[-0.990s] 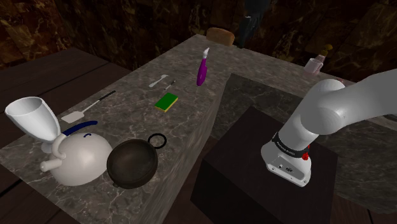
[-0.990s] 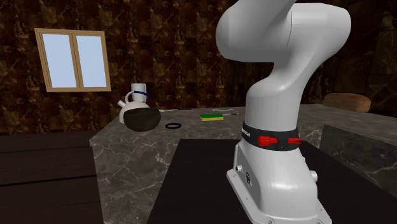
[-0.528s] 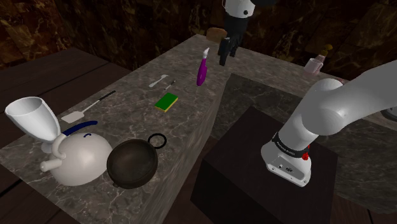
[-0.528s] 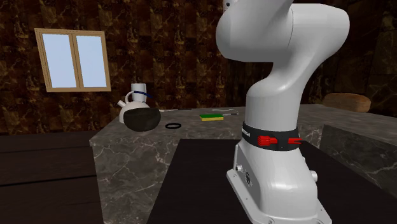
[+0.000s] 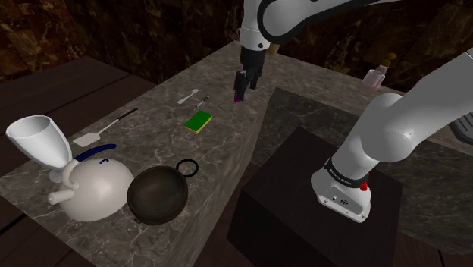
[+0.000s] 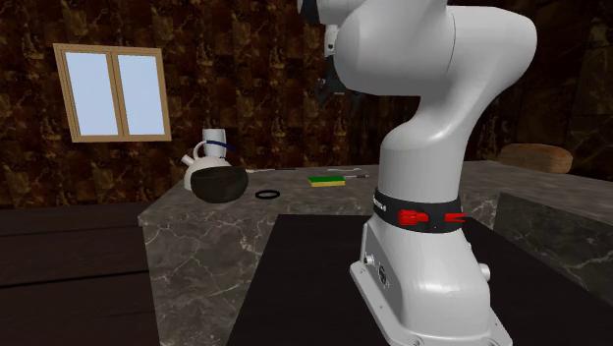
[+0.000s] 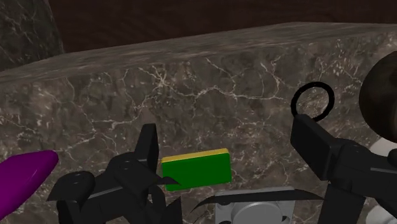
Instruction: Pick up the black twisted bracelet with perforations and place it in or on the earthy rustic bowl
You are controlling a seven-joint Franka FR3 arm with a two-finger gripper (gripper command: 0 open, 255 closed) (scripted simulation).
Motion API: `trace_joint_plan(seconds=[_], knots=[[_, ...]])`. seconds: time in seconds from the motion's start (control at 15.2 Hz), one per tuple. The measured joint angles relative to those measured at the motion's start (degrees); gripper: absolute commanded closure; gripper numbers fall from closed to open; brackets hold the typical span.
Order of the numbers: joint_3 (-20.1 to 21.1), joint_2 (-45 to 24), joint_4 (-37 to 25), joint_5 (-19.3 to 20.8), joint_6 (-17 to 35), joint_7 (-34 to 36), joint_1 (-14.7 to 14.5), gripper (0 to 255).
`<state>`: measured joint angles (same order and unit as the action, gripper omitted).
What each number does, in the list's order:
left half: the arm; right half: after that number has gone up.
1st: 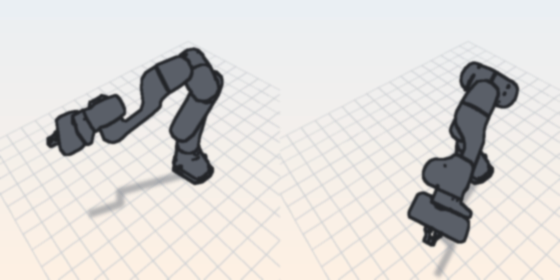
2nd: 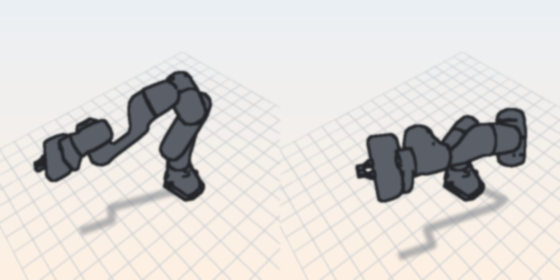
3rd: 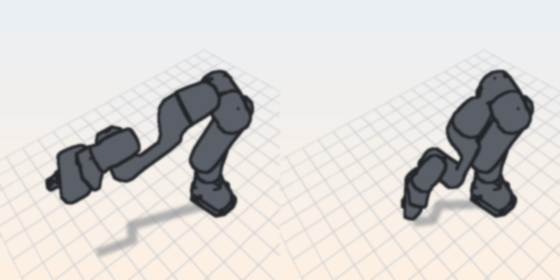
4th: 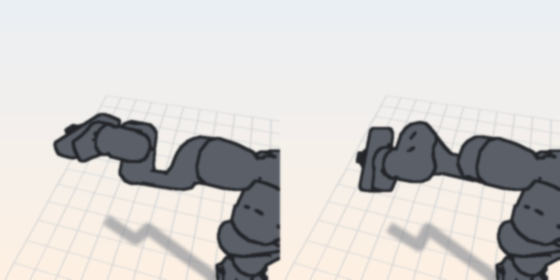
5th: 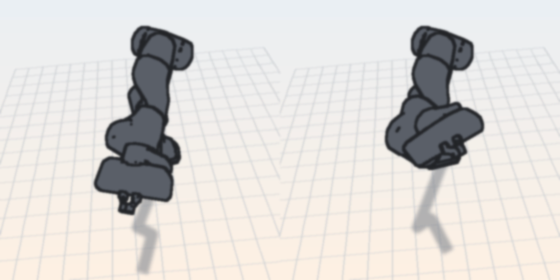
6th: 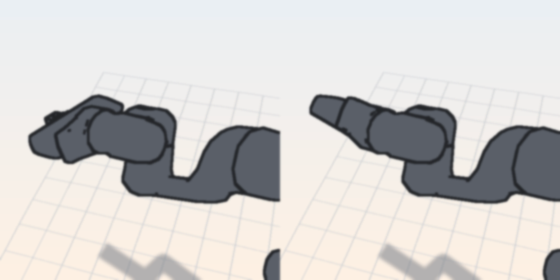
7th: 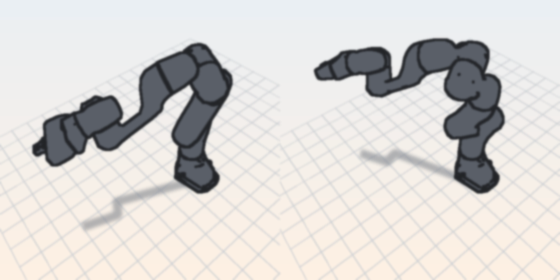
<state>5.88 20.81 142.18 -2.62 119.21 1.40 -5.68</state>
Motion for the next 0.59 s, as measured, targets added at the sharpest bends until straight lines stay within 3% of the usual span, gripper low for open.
trace_joint_plan(seconds=[0.59], knots=[[3.5,-16.4,-2.8,-3.4,12.7,2.0,-3.3,0]])
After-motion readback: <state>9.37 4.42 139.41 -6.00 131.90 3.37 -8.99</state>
